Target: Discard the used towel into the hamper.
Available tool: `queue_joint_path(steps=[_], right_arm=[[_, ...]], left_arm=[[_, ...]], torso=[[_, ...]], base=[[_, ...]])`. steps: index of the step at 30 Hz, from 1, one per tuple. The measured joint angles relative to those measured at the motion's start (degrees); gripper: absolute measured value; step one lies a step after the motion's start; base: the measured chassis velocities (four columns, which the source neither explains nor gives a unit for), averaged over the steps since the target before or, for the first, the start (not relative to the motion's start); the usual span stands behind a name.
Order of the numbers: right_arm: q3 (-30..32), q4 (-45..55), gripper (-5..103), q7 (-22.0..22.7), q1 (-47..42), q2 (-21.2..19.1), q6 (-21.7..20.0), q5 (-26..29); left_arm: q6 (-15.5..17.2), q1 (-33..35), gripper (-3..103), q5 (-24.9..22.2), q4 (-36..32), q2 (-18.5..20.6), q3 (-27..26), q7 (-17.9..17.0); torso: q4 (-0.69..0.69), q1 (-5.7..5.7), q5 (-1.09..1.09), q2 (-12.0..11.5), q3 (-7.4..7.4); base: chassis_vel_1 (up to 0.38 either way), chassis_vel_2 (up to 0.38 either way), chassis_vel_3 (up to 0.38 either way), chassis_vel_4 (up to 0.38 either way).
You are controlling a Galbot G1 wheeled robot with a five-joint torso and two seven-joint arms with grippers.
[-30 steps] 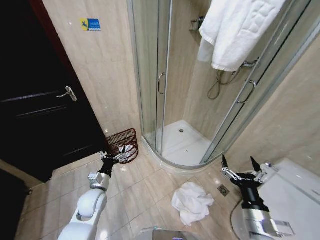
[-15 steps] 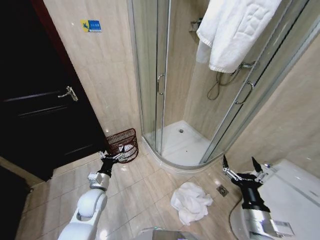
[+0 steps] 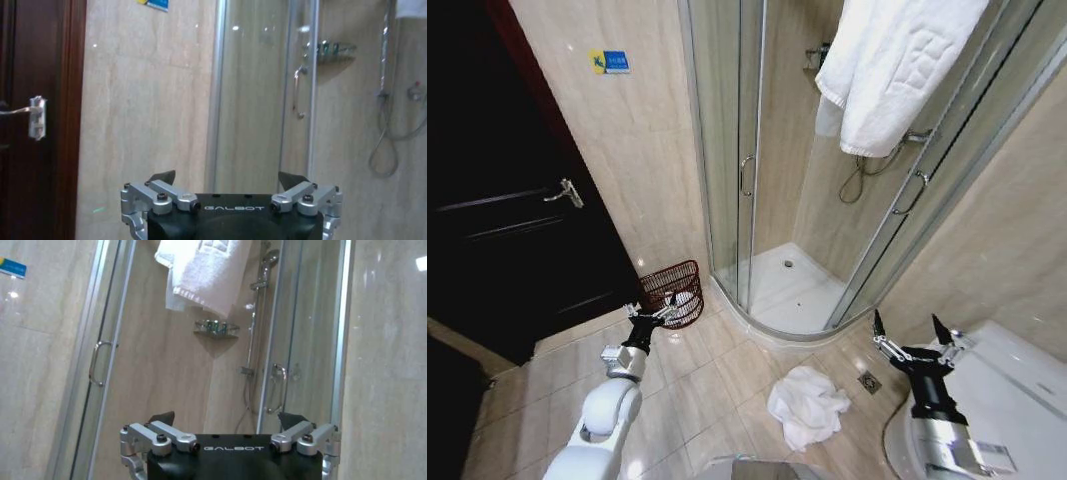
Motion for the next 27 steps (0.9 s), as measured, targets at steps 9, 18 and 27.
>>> queue_joint_path(steps=[9,18,27], right_arm=[[0.3,-0.2,100,-0.7,0.0,0.0,1.0,0.6],[0.3,-0.5,100,1.1,0.6,0.0,1.4,0.9],[3.1,-1.7,100,2.1,5.9,0.0,-3.6,3.5]], left_arm=[[-0.8,0.1,100,0.2,-0.1,-0.2,0.0,1.1],[-1.0,0.1,100,0.8,0.1,-0.2,-0.1,1.1],[-1.2,0.3,100,0.6,0.5,-0.3,-0.5,0.9]], torso=[[0.01,0.00,0.00,0.0,0.00],[0.01,-0.05,0.01,-0.2,-0.10],[-0.01,-0.16,0.00,-0.3,-0.19]], base=[[-0.006,0.018,0.011,-0.011],[-0.081,0.068,0.082,-0.061],[-0.019,0.015,0.027,-0.007]])
